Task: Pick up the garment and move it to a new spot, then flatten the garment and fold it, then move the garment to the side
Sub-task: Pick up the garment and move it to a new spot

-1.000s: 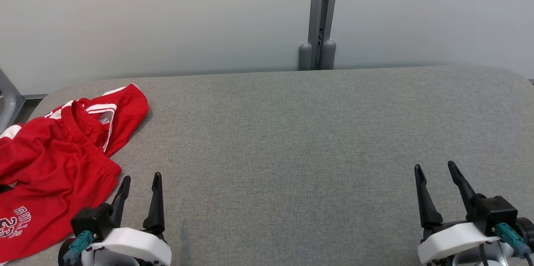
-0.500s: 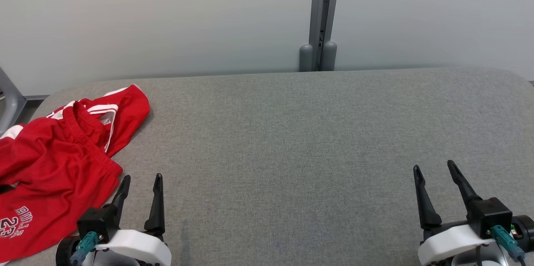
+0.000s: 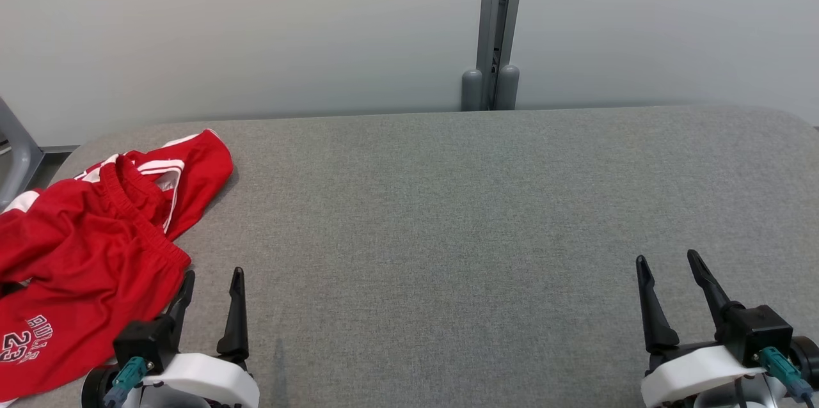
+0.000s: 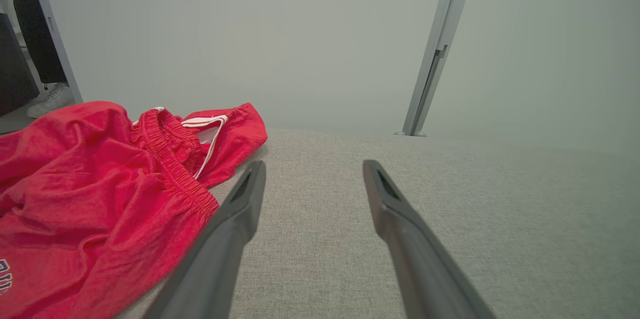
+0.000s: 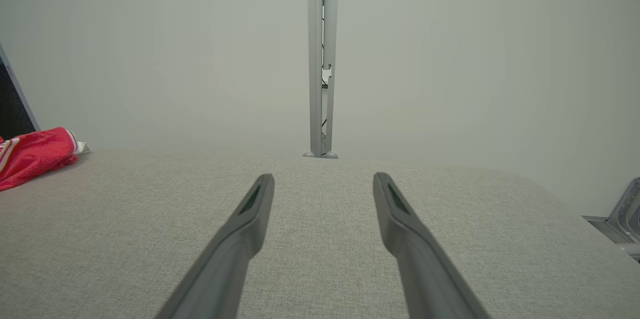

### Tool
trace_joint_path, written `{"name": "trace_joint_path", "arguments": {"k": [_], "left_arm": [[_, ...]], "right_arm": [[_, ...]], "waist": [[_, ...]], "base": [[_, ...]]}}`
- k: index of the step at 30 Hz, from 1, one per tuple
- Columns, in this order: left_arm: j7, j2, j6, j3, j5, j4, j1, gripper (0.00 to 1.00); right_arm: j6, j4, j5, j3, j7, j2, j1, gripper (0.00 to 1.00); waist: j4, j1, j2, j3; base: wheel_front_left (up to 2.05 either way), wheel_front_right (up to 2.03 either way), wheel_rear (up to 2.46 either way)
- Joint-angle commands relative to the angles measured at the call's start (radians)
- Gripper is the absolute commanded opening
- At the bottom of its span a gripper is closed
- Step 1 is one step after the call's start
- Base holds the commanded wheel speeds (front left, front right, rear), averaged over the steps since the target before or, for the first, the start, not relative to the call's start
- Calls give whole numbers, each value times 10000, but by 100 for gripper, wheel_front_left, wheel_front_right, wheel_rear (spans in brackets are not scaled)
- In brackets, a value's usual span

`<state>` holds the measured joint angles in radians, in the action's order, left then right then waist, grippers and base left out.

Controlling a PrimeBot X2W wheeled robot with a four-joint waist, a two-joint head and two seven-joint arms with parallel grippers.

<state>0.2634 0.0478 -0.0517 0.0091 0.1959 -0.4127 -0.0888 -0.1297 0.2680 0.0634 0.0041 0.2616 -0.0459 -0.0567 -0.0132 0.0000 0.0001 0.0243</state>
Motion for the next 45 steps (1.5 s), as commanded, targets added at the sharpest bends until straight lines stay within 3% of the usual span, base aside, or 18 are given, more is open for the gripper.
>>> {"name": "trace_joint_path", "arguments": {"k": [1, 7, 12, 18, 23, 29, 35, 45], "left_arm": [[21, 49, -10, 38, 64, -16, -128, 100], [21, 49, -42, 52, 66, -45, -171, 100], [21, 59, -20, -246, 151, -128, -331, 100], [19, 50, 169, -287, 351, -152, -66, 100], [14, 42, 240, -46, 359, -64, 212, 100], [11, 46, 330, 60, 429, -113, -119, 100], [-675, 437, 230, 208, 625, -210, -1168, 100], [-3947, 1496, 587, 845, 1345, -1982, -4257, 100]], "right_arm": [[-19, -1, 54, -20, 53, -82, -30, 100], [-19, 14, 15, -51, 53, -82, -18, 100], [-19, -68, 0, -87, 53, -67, 442, 100], [-16, -5, 195, 610, 53, -70, 572, 100], [-13, 25, 448, 1218, 53, -76, 267, 100], [-13, -65, 482, 1647, 53, -79, -41, 100], [-13, -402, 259, 1559, 51, -78, -236, 100], [-13, -1022, -233, 1437, 51, -75, -1171, 100]], "waist": [[0, 0, -1, 0], [-33, 0, -1, 13], [-895, 0, -1, 172], [-2232, 0, -1, 396], [-2635, 0, -1, 458], [-2396, 0, -1, 131], [-1980, 0, -1, -716], [-1108, 0, -1, -3015]], "base": [[0, 0, 0], [0, 0, 0], [0, 0, 0], [0, 0, 0], [0, 0, 0], [0, 0, 0], [0, 0, 0], [0, 0, 0]]}}
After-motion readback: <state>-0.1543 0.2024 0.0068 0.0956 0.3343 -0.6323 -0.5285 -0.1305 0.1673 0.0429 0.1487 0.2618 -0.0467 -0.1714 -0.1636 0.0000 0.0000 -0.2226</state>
